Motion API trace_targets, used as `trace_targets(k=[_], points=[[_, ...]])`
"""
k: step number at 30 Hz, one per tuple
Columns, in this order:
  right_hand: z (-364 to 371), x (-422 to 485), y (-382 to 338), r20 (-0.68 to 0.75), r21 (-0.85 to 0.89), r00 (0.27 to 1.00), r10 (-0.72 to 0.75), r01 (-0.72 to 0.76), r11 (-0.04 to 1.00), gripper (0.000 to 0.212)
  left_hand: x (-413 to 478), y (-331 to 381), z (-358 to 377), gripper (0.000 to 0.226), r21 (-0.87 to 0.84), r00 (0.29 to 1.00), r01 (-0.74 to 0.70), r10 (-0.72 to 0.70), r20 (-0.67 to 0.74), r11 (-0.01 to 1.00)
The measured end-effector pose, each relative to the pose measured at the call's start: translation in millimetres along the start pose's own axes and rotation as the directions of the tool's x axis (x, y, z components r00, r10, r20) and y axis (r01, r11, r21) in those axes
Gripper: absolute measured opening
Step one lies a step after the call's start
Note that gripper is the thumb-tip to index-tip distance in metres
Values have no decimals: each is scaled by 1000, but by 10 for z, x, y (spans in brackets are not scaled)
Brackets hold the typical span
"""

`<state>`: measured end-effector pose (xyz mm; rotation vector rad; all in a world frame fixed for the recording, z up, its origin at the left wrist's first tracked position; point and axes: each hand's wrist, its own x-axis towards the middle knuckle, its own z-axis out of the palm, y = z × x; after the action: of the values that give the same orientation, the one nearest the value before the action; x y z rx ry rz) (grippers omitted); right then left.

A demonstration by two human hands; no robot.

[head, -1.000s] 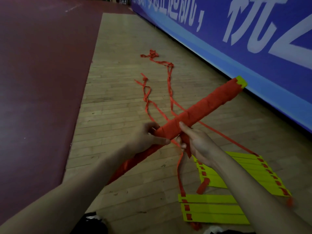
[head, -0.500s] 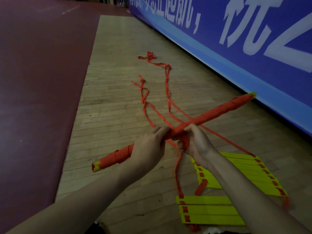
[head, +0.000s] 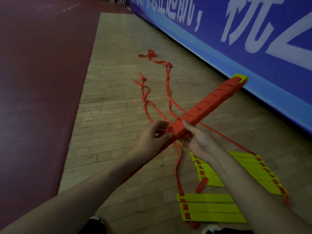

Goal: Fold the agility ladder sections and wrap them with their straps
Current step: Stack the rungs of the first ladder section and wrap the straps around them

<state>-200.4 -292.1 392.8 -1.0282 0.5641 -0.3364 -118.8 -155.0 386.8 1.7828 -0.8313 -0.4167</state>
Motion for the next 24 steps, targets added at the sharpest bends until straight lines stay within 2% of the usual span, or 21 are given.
trace_targets(k=[5, 10, 12, 15, 18, 21, 24], points=[[55, 96, -17, 7, -25, 999, -47, 47, 999, 10, 146, -68, -97, 28, -128, 991, 124, -131, -41, 984], [307, 548, -18, 80, -69, 995, -67, 72, 995, 18, 538, -247, -389, 42, -115, 982, 190, -189, 21, 975], [483, 804, 82, 111, -61, 993, -44, 51, 997, 14, 687, -414, -593, 44, -137, 974, 228, -228, 14, 964], [811, 1231, 416, 103, -11, 994, 23, -22, 1000, 13, 857, -845, -902, 38, -146, 952, 295, -304, -45, 944], [1183, 1667, 900, 85, -1, 985, 151, -152, 988, 17, 938, -1388, -1224, 28, -186, 910, 370, -395, -124, 910], [1562, 2033, 1484, 55, -65, 958, 282, -279, 958, 15, 917, -2017, -1534, 27, -226, 841, 458, -501, -202, 860], [1856, 2274, 2179, 44, -145, 932, 361, -351, 925, 19, 733, -2682, -1759, 31, -271, 764, 548, -605, -222, 791]])
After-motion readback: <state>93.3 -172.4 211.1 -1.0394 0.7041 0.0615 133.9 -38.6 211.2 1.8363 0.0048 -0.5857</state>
